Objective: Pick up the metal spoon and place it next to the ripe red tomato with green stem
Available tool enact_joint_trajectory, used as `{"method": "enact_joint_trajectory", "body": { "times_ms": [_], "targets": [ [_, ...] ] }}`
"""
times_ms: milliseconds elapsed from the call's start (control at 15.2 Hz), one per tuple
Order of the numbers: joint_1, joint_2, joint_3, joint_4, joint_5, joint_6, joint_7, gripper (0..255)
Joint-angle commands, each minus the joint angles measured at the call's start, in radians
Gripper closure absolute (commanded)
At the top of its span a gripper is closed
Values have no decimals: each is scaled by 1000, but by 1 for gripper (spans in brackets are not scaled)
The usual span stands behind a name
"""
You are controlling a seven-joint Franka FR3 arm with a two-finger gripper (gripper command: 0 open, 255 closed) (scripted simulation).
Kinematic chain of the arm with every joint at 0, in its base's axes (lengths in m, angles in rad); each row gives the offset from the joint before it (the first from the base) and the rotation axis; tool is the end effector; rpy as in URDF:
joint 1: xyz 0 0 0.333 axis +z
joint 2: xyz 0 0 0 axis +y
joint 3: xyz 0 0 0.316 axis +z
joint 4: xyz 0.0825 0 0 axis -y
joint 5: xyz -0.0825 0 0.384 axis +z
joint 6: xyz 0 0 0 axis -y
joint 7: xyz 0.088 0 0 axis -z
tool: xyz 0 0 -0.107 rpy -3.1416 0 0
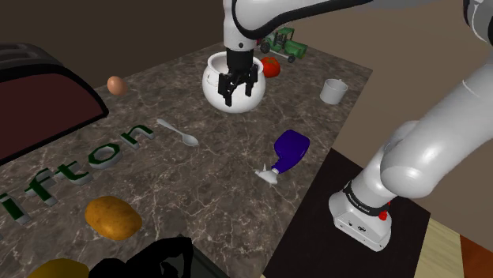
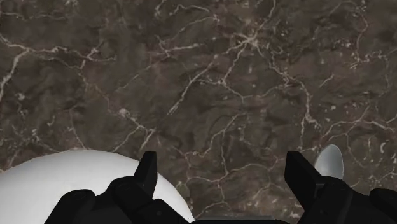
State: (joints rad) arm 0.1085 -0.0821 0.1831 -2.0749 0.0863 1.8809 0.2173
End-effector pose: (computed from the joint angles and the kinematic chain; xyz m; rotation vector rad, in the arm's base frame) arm 0.4921 0.1561 0.4560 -3.0996 -0.0649 0.1953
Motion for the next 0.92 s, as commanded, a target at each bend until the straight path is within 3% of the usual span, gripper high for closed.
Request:
{"method": "enact_joint_trajectory", "body": {
  "times_ms": [0, 462, 858],
  "targets": [
    [9, 74, 11, 61, 2, 13, 5, 0],
    [54, 331, 45, 298, -9, 33, 31, 0],
    [107, 567, 64, 566, -30, 2, 52, 0]
  ]
}}
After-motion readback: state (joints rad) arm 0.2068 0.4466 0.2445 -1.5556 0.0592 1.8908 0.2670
